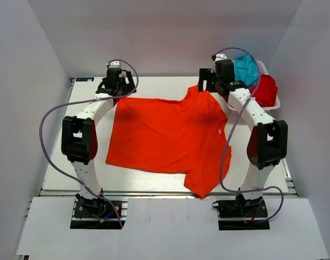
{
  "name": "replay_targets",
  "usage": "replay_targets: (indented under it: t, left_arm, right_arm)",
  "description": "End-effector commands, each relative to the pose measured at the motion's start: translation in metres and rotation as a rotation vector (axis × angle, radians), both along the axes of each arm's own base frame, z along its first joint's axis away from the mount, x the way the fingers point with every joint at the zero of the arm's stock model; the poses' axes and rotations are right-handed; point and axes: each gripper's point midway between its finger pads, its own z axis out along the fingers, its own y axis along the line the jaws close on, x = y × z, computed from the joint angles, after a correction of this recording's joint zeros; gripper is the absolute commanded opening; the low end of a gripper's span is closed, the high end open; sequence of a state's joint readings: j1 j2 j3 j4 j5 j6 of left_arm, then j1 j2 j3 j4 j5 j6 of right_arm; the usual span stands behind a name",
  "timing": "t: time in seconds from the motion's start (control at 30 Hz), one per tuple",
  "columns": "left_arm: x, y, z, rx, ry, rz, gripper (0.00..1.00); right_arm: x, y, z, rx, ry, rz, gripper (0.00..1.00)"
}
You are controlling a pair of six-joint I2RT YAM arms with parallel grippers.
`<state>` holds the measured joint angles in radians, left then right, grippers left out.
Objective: Fold and stack the t-shirts
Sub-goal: Flatten out the tshirt
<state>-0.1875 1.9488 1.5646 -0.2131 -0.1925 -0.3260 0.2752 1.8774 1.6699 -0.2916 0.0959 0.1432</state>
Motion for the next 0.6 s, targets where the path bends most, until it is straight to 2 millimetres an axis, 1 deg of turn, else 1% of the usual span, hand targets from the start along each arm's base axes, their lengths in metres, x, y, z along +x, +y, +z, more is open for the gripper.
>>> replay_targets:
  t: [0.0, 0.03, 0.07, 0.1, 0.13, 0.17, 0.2, 0.23, 0.27, 0.3, 0.33, 0.37, 0.43, 0.47, 0.5, 0.53, 0.57]
  left_arm:
    - [-0.032, -0.044, -0.026, -0.079, 0.095, -0.191, 1.0]
    - [-0.034, -0.046, -0.031, -0.085, 0.102, -0.201, 1.0]
    - [-0.04, -0.052, -0.04, -0.089, 0.119, -0.218, 1.0]
    - [-0.04, -0.052, -0.053, -0.086, 0.145, -0.217, 1.0]
    - [-0.046, -0.055, -0.064, -0.082, 0.174, -0.224, 1.0]
    - [-0.048, -0.055, -0.072, -0.079, 0.197, -0.223, 1.0]
    - [-0.049, -0.053, -0.077, -0.077, 0.219, -0.208, 1.0]
    - [-0.058, -0.049, -0.09, -0.076, 0.275, -0.181, 1.0]
    - [-0.057, -0.045, -0.094, -0.068, 0.284, -0.152, 1.0]
    - [-0.06, -0.045, -0.098, -0.073, 0.297, -0.146, 1.0]
    - [-0.061, -0.038, -0.102, -0.084, 0.306, -0.123, 1.0]
    - [-0.062, -0.033, -0.105, -0.091, 0.316, -0.117, 1.0]
    - [-0.063, -0.029, -0.118, -0.075, 0.339, -0.101, 1.0]
    - [-0.063, -0.023, -0.12, -0.05, 0.352, -0.074, 1.0]
    - [-0.064, -0.023, -0.133, -0.044, 0.388, -0.072, 1.0]
    - [-0.063, -0.023, -0.139, -0.04, 0.409, -0.071, 1.0]
    - [-0.054, -0.02, -0.136, -0.036, 0.405, -0.068, 1.0]
  right_arm:
    - [-0.048, -0.004, -0.048, 0.024, 0.191, -0.012, 0.9]
    - [-0.052, -0.005, -0.052, 0.025, 0.195, -0.013, 0.9]
    - [-0.067, -0.008, -0.07, 0.017, 0.242, -0.017, 0.9]
    - [-0.07, -0.01, -0.075, 0.018, 0.25, -0.02, 0.9]
    - [-0.074, -0.011, -0.081, 0.013, 0.271, -0.021, 0.9]
    - [-0.08, -0.014, -0.095, 0.0, 0.31, -0.028, 0.9]
    - [-0.082, -0.015, -0.1, -0.005, 0.325, -0.03, 0.9]
    - [-0.084, -0.014, -0.105, -0.013, 0.343, -0.026, 0.9]
    - [-0.086, -0.015, -0.119, -0.024, 0.377, -0.021, 0.9]
    - [-0.087, -0.014, -0.123, -0.028, 0.394, -0.018, 0.9]
    - [-0.086, -0.014, -0.125, -0.025, 0.403, -0.015, 0.9]
    - [-0.09, -0.011, -0.142, -0.028, 0.451, -0.007, 0.9]
    - [-0.084, -0.008, -0.144, -0.021, 0.46, 0.0, 0.9]
    - [-0.087, -0.007, -0.164, -0.032, 0.518, 0.004, 0.9]
    - [-0.075, -0.003, -0.156, -0.024, 0.494, 0.008, 0.9]
    - [-0.08, 0.001, -0.161, -0.011, 0.534, 0.029, 0.9]
    - [-0.069, 0.005, -0.164, -0.006, 0.525, 0.034, 0.9]
